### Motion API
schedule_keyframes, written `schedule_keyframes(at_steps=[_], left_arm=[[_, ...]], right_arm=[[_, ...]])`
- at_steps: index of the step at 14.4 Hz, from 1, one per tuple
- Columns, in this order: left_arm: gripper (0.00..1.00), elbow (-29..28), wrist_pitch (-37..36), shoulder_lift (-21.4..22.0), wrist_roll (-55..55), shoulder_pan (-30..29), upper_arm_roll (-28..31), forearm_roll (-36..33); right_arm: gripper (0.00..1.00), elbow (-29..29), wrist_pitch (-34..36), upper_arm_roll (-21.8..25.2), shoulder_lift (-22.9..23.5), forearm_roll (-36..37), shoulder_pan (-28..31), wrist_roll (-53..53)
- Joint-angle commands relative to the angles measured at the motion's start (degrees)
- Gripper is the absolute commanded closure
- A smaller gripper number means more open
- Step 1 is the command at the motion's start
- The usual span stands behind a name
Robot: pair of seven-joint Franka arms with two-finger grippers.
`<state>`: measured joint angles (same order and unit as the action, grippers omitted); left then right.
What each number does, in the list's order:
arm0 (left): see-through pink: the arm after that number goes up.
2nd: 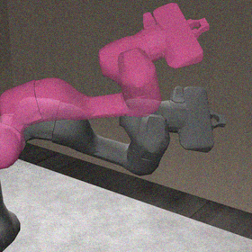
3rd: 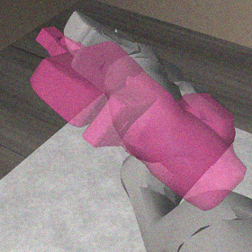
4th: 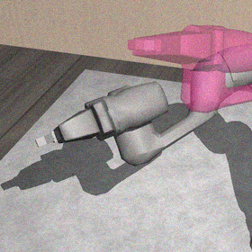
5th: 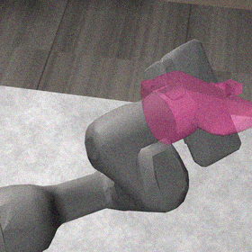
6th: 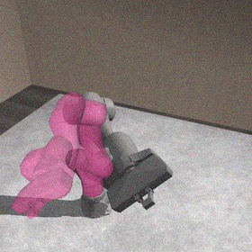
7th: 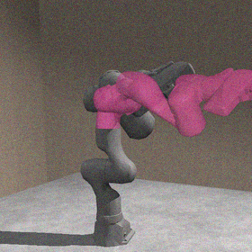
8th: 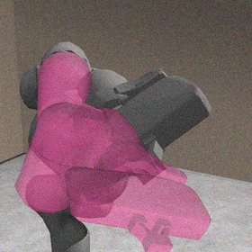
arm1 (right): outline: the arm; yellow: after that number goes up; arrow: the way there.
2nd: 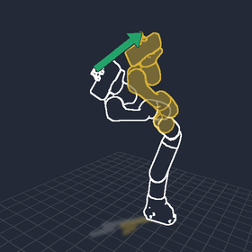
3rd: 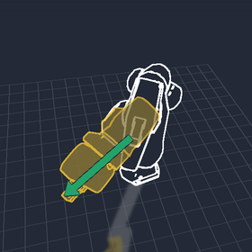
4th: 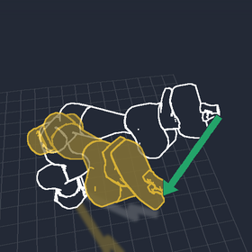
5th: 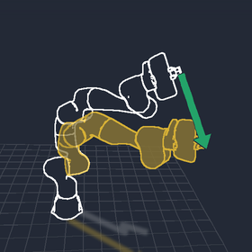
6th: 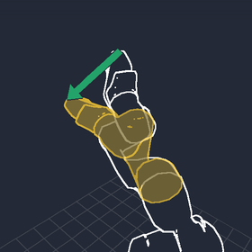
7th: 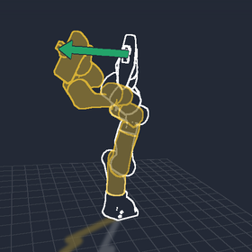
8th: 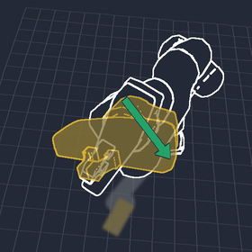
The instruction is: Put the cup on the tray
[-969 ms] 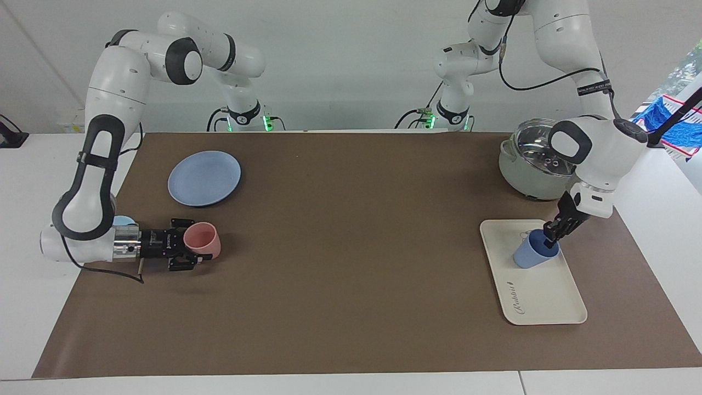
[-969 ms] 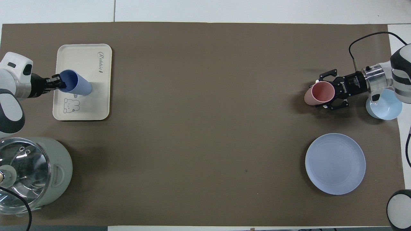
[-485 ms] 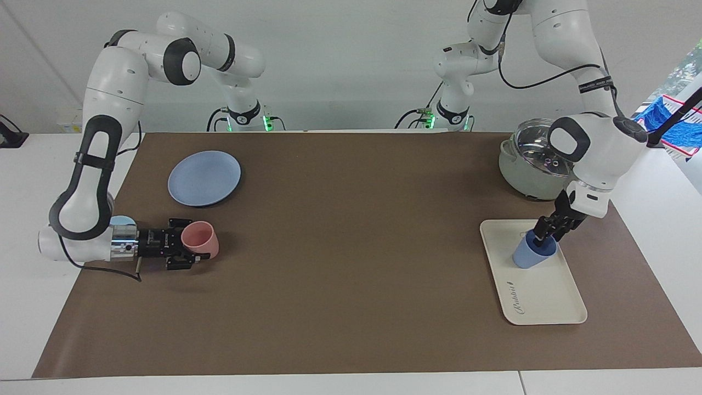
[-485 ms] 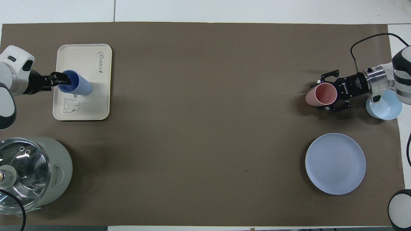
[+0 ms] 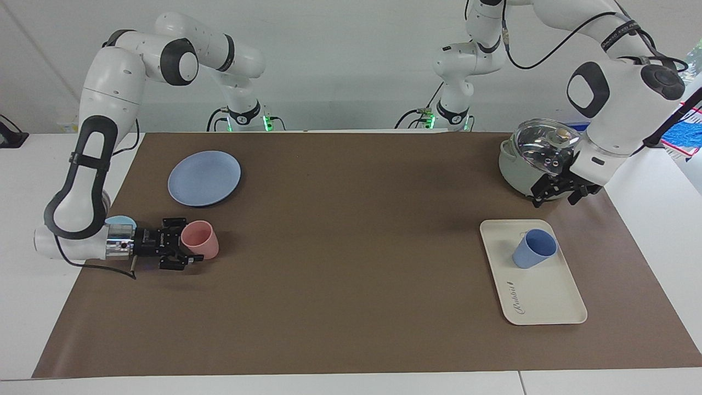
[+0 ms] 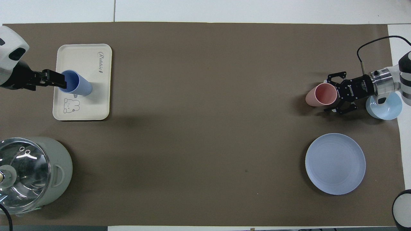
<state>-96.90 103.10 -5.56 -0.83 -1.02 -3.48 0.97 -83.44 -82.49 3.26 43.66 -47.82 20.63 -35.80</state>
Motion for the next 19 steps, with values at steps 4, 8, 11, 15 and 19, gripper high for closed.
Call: schedule_keyframes(at_steps=[4,8,11,15,19], left_arm=[[0.0,10.7,-14.2,0.2,-0.7,1.7,0.1,-1.1],[0.0,11.9,-12.2,-0.2,-0.8,0.9,0.6,-0.7],[0.0,7.5,-9.7,1.6,-0.5,0.9,0.6,-0.7],[0.0,10.8,-14.4,0.6,-0.8,0.9,0.6,-1.3],[0.0,23.1,-20.8,-5.7,-1.9,0.8,0.8,-1.3]], right_arm=[[0.0,4.1,2.7,-1.1,0.5,5.7,4.0,3.3],[0.0,9.2,6.9,-1.1,-1.0,8.8,3.9,3.2],[0.0,11.5,7.3,-1.6,-6.9,15.9,1.3,4.9],[0.0,12.5,6.5,-2.5,-15.3,26.4,-4.4,16.4],[0.0,12.0,5.1,-2.6,-23.1,37.8,-12.9,20.0]])
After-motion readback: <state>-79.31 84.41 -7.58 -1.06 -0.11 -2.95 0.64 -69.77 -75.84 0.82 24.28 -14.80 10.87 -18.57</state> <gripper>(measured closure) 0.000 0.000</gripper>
